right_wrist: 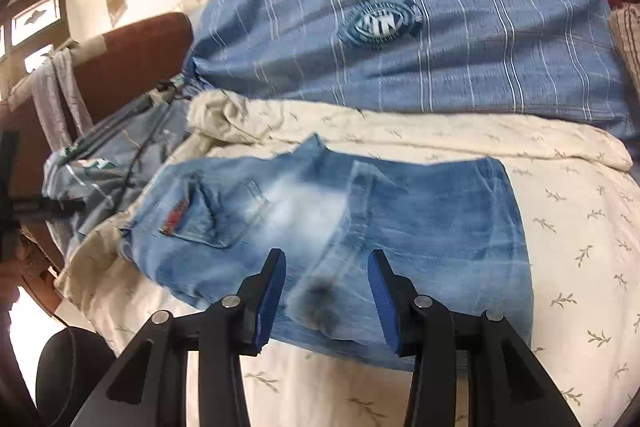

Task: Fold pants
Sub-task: 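Close the left gripper on the folded leg hem of the jeans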

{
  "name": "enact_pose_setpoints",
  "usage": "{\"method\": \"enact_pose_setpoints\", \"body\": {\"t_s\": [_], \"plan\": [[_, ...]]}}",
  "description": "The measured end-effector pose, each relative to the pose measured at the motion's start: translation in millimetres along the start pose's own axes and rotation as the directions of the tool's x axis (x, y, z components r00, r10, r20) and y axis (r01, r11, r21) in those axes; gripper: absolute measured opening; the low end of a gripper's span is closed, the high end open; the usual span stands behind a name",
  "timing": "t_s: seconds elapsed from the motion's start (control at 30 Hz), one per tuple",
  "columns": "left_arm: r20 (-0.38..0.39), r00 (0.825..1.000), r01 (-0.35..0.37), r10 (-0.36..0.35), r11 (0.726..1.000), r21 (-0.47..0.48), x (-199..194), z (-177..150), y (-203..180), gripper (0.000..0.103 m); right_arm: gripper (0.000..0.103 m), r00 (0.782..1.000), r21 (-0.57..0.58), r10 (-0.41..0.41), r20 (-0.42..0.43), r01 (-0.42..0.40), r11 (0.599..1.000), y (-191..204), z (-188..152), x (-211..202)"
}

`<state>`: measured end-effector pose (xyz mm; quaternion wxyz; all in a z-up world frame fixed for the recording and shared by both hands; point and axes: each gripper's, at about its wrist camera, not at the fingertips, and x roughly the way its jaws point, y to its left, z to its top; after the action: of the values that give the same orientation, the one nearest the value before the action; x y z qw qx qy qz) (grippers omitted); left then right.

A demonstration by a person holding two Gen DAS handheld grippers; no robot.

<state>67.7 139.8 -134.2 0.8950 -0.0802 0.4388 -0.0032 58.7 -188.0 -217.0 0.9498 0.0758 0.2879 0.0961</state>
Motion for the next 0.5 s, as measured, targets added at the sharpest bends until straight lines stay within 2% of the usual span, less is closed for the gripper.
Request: {"method": "enact_pose_setpoints", "body": {"t_s": [0.1, 0.17, 0.37, 0.5], "plan": [[-0.044, 0.996, 0.073, -0.075, 0.996, -0.045, 5.2, -15.3, -1.7, 0.06, 0.047, 1.0, -0.015, 0.001, 0.022, -0.001, 1.0, 7.3, -0.2, -5.2], [-0.068, 0.993, 0.097, -0.101, 0.994, -0.05, 11.0, -21.0, -6.4, 0.06, 0.047, 1.0, -0.027, 0.003, 0.02, -0.003, 1.0, 11.4, -1.0, -6.3], [-0.178, 0.973, 0.132, -0.145, 0.988, -0.086, 46.4, -26.5, -21.7, 0.06, 0.047, 1.0, -0.026, -0.008, 0.014, 0.008, 1.0, 8.0, -2.8, -9.8], [-0.2, 0.967, 0.137, -0.161, 0.983, -0.125, 65.1, -19.7, -29.2, 0.06, 0.047, 1.0, -0.003, -0.006, 0.011, 0.006, 1.0, 0.2, -1.7, -11.3]]}}
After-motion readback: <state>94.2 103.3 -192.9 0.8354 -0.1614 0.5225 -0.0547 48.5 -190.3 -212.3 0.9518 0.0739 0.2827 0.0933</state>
